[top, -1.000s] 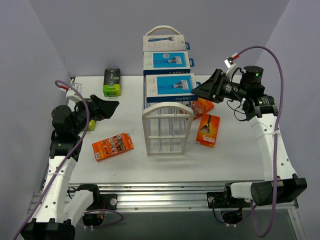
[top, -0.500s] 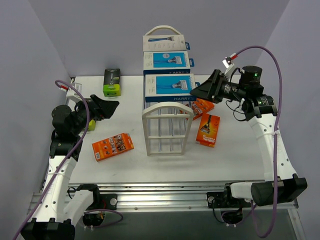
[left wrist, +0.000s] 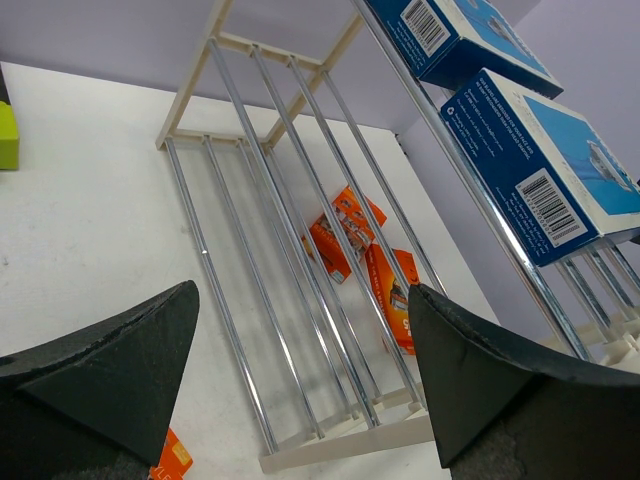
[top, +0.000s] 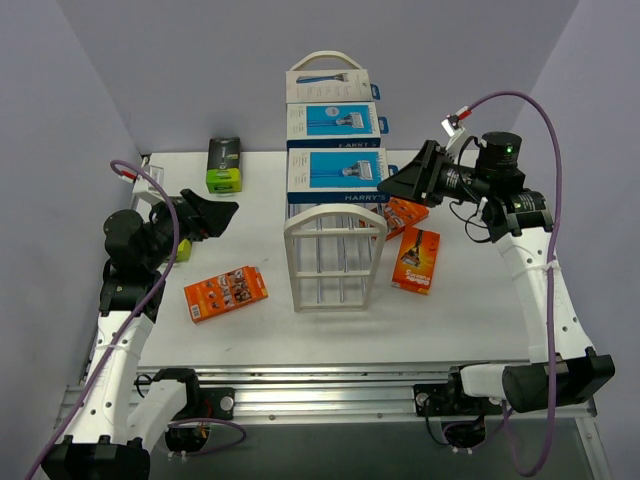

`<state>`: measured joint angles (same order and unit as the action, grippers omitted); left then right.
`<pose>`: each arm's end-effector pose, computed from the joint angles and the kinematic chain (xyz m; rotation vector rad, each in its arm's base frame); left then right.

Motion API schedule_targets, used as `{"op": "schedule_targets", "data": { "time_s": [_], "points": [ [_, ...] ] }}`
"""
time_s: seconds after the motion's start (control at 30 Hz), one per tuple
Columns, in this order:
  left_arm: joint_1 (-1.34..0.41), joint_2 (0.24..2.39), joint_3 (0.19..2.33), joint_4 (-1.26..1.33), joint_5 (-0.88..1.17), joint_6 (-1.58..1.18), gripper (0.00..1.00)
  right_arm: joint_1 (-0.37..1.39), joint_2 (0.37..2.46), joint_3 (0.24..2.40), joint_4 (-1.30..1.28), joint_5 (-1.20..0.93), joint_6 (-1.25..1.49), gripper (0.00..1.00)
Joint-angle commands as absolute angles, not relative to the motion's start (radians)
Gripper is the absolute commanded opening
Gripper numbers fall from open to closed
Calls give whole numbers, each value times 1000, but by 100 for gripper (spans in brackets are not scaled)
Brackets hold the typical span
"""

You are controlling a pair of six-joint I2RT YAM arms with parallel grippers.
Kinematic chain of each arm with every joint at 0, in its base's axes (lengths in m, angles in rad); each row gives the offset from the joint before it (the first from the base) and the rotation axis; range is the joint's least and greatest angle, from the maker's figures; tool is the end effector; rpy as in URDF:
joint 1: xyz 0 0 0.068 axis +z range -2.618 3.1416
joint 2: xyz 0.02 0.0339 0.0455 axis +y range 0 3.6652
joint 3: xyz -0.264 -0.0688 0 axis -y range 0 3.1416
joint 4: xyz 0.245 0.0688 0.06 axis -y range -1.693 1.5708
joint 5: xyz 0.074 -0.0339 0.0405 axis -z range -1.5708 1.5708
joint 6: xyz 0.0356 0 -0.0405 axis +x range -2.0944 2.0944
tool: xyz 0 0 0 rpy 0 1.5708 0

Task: Place and organize the shaving razors onto the shelf
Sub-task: Place the shaving razor onto shelf

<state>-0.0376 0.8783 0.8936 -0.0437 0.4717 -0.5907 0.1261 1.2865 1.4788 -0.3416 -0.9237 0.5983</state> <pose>0.2004 -0.0237 0.3774 -0.0783 1.6630 -0.8575 0.2637 0.0621 0.4584 -0.3097 1.8184 1.3064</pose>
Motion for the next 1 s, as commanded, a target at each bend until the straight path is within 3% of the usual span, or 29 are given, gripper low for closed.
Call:
{"op": "schedule_targets", "data": {
  "time_s": [0.0,0.97],
  "points": [
    [-38,876,896,-26,482,-587,94,135,1287,1509,-318,-946,580,49],
    [-38,876,897,-29,485,-586,94,141,1332,1578,-345,-928,555,51]
  ]
}}
